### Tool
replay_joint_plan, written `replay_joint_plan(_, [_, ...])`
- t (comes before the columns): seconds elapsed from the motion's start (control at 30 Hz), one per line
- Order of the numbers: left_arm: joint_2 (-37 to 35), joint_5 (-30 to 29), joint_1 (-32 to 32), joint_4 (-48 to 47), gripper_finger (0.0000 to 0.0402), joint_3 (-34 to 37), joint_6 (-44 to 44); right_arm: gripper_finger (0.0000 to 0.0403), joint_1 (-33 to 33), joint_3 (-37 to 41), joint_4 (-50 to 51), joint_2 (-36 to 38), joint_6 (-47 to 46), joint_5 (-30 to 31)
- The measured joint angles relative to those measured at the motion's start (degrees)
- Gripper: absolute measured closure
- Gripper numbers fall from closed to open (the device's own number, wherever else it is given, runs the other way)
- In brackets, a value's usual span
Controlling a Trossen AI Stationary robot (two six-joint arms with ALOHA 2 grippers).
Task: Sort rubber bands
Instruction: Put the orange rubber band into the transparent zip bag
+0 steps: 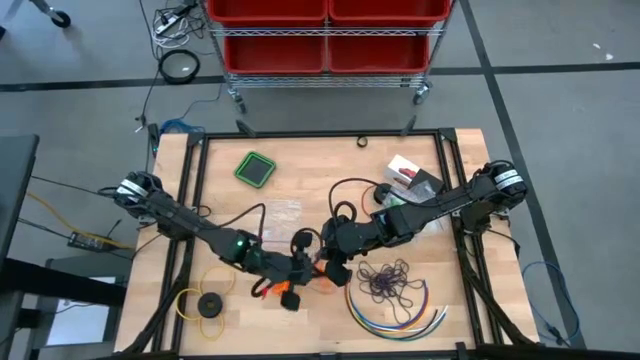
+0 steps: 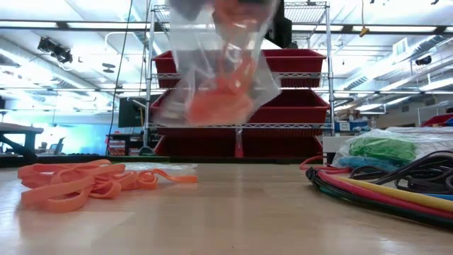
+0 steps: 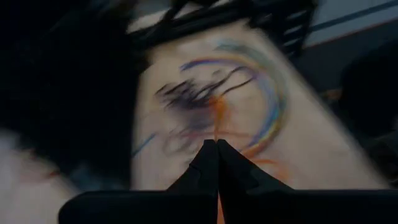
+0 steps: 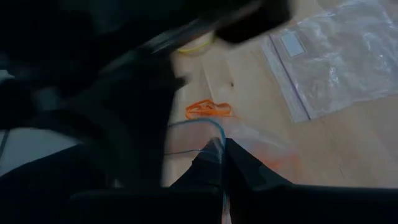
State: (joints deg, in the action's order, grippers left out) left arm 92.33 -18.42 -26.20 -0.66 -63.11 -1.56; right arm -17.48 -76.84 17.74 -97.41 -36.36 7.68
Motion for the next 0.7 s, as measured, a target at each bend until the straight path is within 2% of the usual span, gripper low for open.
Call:
replay_joint_plan(0.1, [0.0, -3.6, 0.2, -2.8, 0.0398, 0.0, 0.5, 0.0403, -0.1, 0.0, 0.0, 0.0, 0.1, 0.0])
replay_joint_plan(0.23, [0.0, -2.3, -0.3, -4.4, 0.0389, 0.0, 2.1, 0.0403, -0.1, 0.0, 0.0, 0.0, 0.2, -0.1])
replay_joint_plan(0.33, [0.0, -1.9, -1.0, -4.3, 0.0355, 0.0, 3.3, 0.0403, -0.1, 0.0, 0.0, 0.0, 0.2, -0.2])
replay_joint_plan(0.47, [0.0, -2.3, -1.4, -5.6, 0.0288, -1.1, 5.7, 0.0403, -0.1, 0.0, 0.0, 0.0, 0.2, -0.2])
replay_joint_plan(0.57, [-0.1, -4.0, -1.6, -10.7, 0.0246, -4.2, 7.1, 0.0403, -0.1, 0.0, 0.0, 0.0, 0.1, -0.2])
replay_joint_plan(0.7, [-0.1, -6.8, -2.1, -19.9, 0.0221, -9.8, 7.4, 0.0403, -0.4, 0.0, 0.1, 0.0, 0.1, -0.2])
